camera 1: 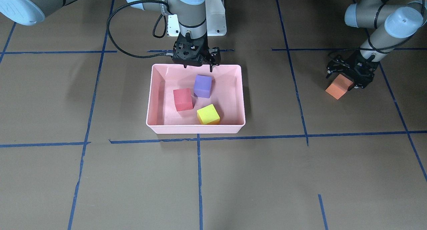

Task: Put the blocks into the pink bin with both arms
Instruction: 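Release the purple cube in the bin while the left gripper grasps the orange cube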

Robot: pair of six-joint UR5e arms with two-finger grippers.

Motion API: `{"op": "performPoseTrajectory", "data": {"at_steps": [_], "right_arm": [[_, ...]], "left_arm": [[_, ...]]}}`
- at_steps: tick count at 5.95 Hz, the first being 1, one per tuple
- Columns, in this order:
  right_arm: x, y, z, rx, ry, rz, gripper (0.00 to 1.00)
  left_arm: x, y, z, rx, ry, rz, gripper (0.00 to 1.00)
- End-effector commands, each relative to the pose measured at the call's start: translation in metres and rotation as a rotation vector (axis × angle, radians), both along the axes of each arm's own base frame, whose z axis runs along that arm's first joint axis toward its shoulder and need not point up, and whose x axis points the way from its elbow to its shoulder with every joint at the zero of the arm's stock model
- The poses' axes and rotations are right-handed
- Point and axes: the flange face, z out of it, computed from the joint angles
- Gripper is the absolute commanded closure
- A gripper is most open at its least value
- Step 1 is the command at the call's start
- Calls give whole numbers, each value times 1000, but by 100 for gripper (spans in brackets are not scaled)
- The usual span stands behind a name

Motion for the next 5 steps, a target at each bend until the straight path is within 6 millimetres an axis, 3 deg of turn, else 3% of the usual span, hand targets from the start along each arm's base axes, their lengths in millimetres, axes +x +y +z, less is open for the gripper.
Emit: {"op": "performPoseTrajectory", "data": {"at_steps": [1, 2, 3, 5], "right_arm": [[0, 1, 4, -1, 4, -1, 0], [1, 1, 2, 0, 0, -1, 0], [1, 2, 2, 1, 0, -1, 0], [-2, 5, 8, -2, 7, -5, 0]], "left_arm": [[0, 4, -4, -4, 9, 10, 0], [-9, 5, -20, -19, 61, 27, 0], [-25, 8, -14, -26, 49, 1, 0], [-27, 6, 3, -10, -13, -40, 0]]}}
